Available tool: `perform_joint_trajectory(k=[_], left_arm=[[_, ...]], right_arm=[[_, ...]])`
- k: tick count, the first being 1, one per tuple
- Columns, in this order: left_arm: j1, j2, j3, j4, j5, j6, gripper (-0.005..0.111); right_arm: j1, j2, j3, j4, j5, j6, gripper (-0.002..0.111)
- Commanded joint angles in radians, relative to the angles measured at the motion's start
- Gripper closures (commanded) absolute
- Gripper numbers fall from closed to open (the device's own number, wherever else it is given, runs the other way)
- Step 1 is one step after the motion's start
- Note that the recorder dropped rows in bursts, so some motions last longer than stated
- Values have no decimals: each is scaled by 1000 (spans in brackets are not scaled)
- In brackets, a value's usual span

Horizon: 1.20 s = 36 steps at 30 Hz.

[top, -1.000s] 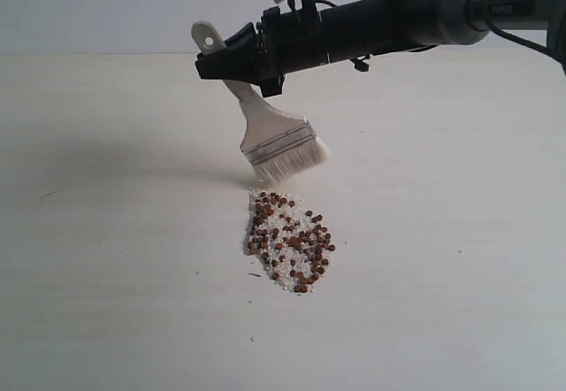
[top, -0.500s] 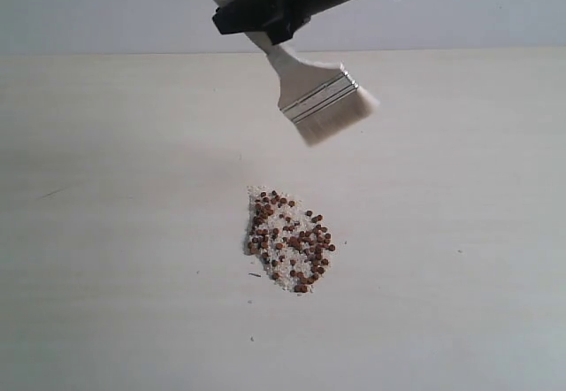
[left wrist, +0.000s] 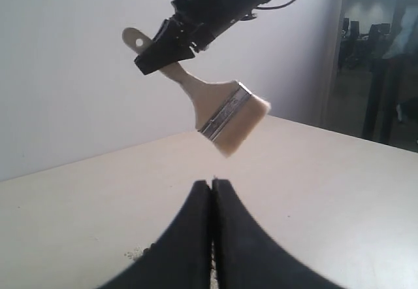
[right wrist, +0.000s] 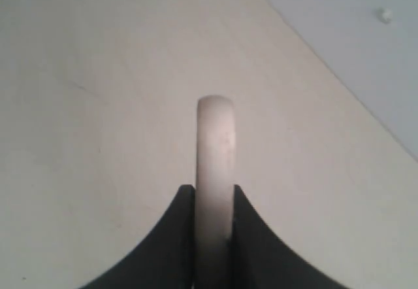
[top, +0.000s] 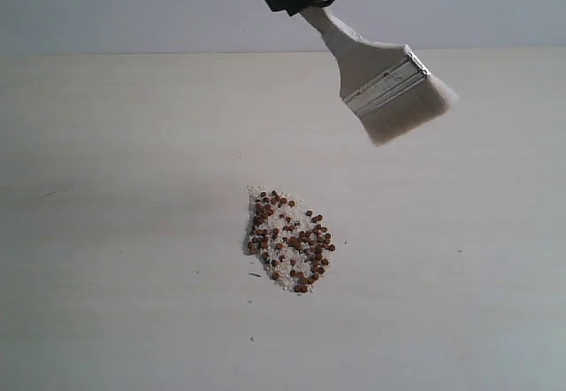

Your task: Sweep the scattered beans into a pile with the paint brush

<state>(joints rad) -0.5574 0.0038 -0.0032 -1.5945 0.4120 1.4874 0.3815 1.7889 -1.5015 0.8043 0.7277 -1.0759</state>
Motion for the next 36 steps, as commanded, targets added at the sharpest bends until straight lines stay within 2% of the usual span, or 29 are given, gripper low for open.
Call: perform_joint_trajectory(k=[1,6,12,15,18,22,25,36], left_arm=[[-1,-4,3,-1,1,0,107],[-1,-4,3,-1,1,0,107],[-1,-4,3,-1,1,0,107],[-1,-4,3,-1,1,0,107],[-1,-4,3,-1,1,0,107],[-1,-4,3,-1,1,0,107],[-1,-4,3,-1,1,0,107],[-1,-4,3,-1,1,0,107]], right_arm=[[15,-142,200,-19,-259,166,108],[66,-269,506,-16,-660,325,108],[256,-335,855,99,-1361,541,108],[362,-322,945,149,-1578,611,108],[473,-299,978,206,-1745,588,108],[596,-253,976,341,-1936,506,108],[673,-194,974,368,-1949,463,108],[701,56,818,403,-1949,450,108]])
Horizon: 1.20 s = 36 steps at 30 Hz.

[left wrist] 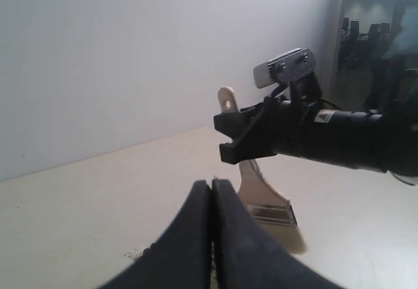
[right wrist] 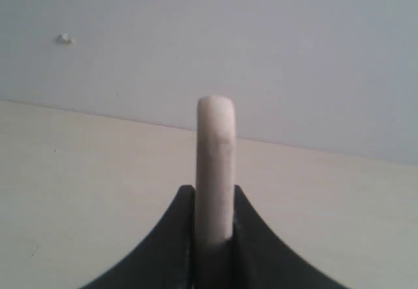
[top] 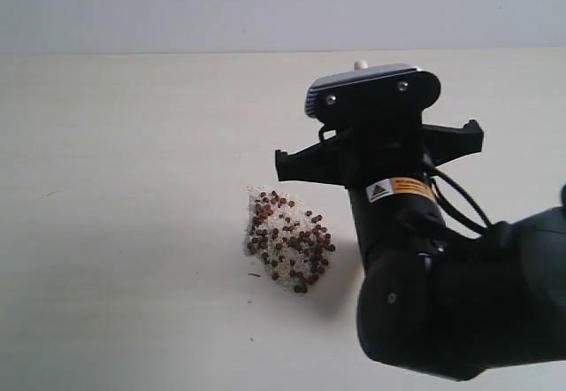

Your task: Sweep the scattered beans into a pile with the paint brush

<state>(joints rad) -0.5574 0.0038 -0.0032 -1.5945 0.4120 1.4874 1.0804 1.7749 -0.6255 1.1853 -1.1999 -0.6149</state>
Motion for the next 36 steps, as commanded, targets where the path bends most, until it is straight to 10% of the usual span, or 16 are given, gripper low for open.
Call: perform_joint_trajectory(k=[1,36], left_arm=[[-1,-4,3,-1,1,0,107],[-1,-4,3,-1,1,0,107]], right_arm=[[2,91,-74,30,-21,-11,108],[2,183,-330,89,-21,-230,108]])
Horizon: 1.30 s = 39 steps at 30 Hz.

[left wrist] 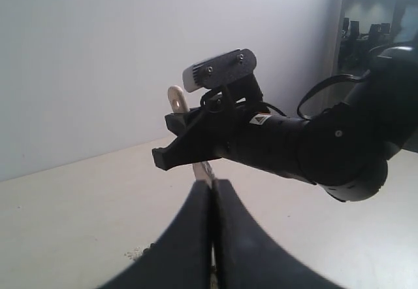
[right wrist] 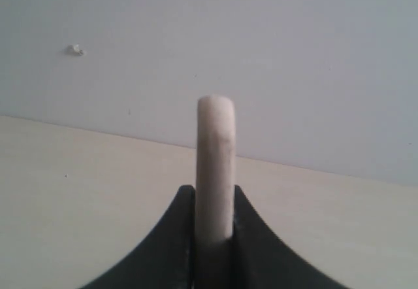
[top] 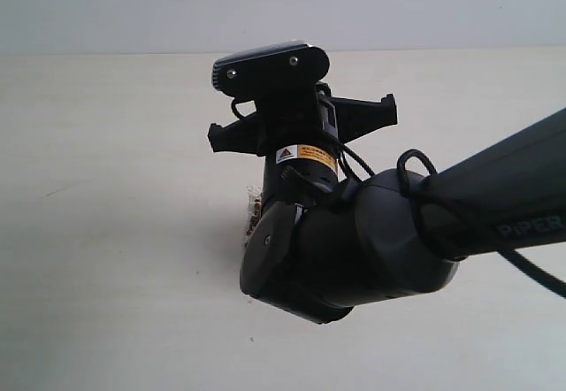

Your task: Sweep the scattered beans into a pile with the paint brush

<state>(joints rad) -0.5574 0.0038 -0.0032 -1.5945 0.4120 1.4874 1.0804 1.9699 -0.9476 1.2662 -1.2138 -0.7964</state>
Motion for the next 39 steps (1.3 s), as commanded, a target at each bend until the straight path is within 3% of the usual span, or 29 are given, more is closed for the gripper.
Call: perform_joint_trajectory(k=[1,10,21,36,39], left_arm=[[-1,-4,3,-1,1,0,107],[-1,-4,3,-1,1,0,107],[-1,-4,3,-1,1,0,107],[-1,-4,3,-1,1,0,107],[-1,-4,3,-1,1,0,107]], right_arm=[[2,-12,-8,10,-7,-64,108],[-70,51,-8,0,-7,-80,108],[-88,120,-14,-142,-7,172,108],[-86,118,-87,-174,-7,196,108],[-80,89,-87,-136,-7,125,108]])
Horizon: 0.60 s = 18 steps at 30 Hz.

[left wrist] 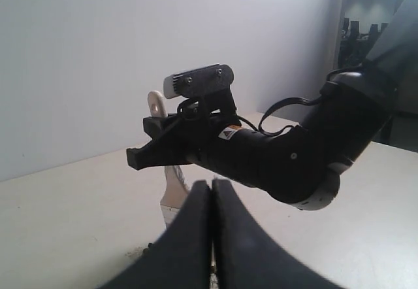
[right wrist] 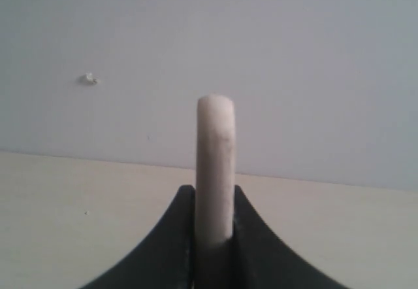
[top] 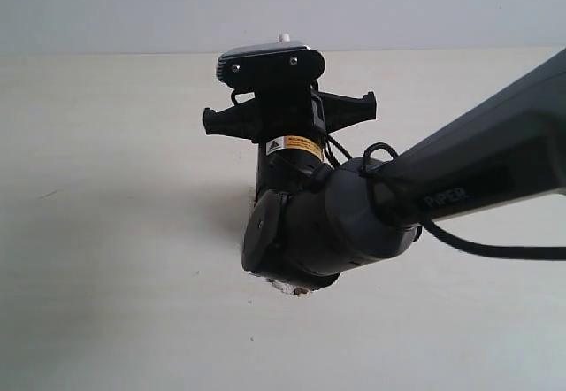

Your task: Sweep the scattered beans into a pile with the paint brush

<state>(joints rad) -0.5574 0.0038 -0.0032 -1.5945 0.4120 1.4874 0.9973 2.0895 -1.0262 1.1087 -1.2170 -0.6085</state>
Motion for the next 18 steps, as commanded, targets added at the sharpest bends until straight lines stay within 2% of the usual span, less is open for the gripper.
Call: perform_joint_trajectory(k=[1,6,11,14,18], left_arm=[[-1,-4,3,-1,1,0,107],[-1,-4,3,-1,1,0,107],[-1,-4,3,-1,1,0,107],[-1,-4,3,-1,1,0,107],[-1,-4,3,-1,1,0,107]], right_arm=[[10,-43,-8,29,-4,-94,108],[64,-142,-8,34,-4,-277,108],[106,-224,30,-22,-4,-374,108],[107,-266,117,-123,20,-354,108],[78,-339,268,-287,104,-212,108]])
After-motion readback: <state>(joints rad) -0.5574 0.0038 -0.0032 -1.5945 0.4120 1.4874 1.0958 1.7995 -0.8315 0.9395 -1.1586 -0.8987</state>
